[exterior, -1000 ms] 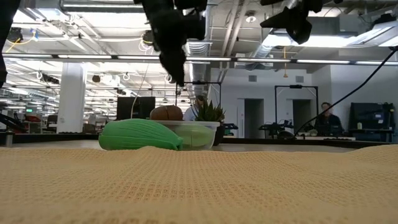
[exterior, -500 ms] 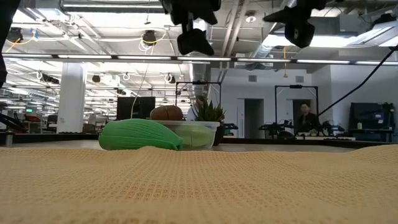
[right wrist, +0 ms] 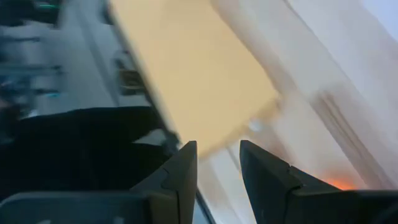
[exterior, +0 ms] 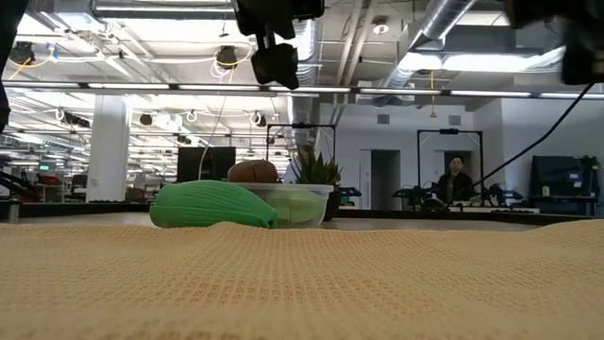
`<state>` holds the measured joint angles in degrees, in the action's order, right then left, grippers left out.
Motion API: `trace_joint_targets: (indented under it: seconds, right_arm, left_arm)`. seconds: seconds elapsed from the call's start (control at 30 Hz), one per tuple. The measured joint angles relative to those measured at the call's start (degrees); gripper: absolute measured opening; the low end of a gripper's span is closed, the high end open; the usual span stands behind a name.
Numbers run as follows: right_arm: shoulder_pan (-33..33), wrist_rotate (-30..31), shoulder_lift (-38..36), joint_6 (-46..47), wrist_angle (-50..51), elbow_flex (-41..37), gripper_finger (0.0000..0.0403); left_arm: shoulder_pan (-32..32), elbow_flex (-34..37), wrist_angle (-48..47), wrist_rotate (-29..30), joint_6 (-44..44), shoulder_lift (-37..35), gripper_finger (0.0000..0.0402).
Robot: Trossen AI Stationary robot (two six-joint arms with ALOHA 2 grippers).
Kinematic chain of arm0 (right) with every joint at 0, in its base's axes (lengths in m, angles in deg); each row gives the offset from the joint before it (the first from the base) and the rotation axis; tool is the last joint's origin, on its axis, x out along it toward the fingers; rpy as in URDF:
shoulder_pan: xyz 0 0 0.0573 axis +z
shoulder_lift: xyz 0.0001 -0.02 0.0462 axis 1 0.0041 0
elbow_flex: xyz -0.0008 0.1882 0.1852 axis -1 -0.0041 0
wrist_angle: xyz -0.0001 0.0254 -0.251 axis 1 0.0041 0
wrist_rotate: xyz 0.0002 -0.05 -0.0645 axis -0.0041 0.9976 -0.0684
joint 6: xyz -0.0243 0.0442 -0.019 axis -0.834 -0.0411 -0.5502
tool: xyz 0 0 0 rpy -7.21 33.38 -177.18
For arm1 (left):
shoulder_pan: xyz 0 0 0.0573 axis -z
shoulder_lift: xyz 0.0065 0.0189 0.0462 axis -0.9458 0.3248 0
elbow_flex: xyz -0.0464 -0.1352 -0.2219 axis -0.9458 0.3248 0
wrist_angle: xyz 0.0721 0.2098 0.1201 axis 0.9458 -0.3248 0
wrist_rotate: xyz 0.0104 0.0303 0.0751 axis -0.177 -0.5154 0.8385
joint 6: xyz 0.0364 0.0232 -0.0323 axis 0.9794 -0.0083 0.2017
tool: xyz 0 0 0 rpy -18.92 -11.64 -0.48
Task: Pick and placing Produce into tupperware
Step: Put the orange into the transparent bin
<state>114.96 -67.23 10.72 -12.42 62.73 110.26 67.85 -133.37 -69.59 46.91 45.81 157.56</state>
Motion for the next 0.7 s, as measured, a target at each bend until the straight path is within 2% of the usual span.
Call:
trace_joint_targets:
  seconds: [0.13, 0.23, 0.5, 0.7]
  right_arm:
    - [7.4, 5.9, -1.2, 9.6, 6.1, 0.0, 0.0113]
    - [11.9, 8.0, -1.1, 15.3, 8.9, 0.0, 0.0113]
    - [19.0, 8.0, 2.9, 22.7, 13.7, 0.0, 0.0113]
    - [21.1, 7.9, 5.2, 22.9, 14.4, 0.0, 0.0116]
  left_arm:
    - [1.1, 0.0, -0.9, 1.5, 1.4, 0.0, 0.0332]
    - [1.6, 0.0, -0.9, 2.5, 1.9, 0.0, 0.0332]
    - [1.6, 0.0, -1.5, 4.3, 2.7, 0.0, 0.0332]
    - [1.7, 0.0, -3.6, 5.3, 2.7, 0.0, 0.0332]
